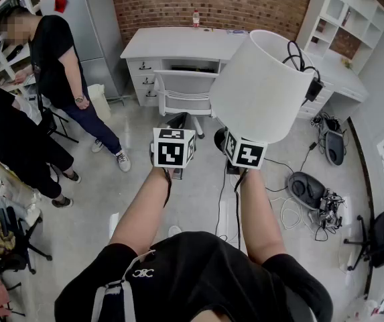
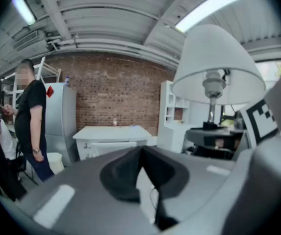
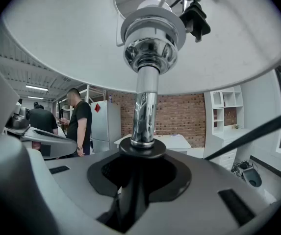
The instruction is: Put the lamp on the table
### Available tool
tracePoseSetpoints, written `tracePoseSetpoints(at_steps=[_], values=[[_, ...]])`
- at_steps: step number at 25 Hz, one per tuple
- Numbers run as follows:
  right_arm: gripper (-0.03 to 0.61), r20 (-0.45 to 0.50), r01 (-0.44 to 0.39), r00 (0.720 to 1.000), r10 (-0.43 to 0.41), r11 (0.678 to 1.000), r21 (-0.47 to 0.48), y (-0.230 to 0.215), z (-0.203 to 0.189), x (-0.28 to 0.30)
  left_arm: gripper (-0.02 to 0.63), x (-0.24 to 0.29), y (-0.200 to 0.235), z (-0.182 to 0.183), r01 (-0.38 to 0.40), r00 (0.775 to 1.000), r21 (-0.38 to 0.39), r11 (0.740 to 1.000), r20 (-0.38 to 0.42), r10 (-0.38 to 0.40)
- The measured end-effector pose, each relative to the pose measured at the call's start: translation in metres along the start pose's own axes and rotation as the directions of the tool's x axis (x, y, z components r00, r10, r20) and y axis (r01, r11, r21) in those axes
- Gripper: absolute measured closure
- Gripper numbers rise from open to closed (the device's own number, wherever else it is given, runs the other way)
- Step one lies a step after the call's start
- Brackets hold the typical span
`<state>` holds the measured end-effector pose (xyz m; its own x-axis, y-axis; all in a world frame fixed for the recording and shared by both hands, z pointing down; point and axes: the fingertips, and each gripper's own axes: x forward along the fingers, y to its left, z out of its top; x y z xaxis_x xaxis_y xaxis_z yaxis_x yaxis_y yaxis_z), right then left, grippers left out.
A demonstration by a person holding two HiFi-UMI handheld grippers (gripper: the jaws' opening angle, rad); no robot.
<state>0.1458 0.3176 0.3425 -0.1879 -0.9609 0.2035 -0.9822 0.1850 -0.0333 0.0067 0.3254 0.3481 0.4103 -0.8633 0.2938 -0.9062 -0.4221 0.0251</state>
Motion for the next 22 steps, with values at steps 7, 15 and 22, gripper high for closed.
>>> tracePoseSetpoints(at_steps=[7, 15, 22], values=[[0.483, -0.003, -0.008, 1.0, 0.008, 1.0, -0.01, 0.018, 0.004, 0.022, 0.612, 0.008, 0.018, 0.008, -0.003, 1.0, 0.035, 0.999, 0.007, 0.003], [0.483, -0.02, 0.038, 0.999, -0.038, 0.999, -0.002, 0.028, -0.002, 0.042, 0.613, 0.019, 0.043, 0.004, 0.0, 1.0, 0.048, 0.999, 0.014, 0.0], [0.483, -0.004, 0.022, 1.0, -0.022, 0.999, 0.033, 0.057, 0.002, 0.056, 0.613, 0.024, 0.078, -0.01, 0.022, 1.0, 0.027, 0.999, -0.001, -0.022]])
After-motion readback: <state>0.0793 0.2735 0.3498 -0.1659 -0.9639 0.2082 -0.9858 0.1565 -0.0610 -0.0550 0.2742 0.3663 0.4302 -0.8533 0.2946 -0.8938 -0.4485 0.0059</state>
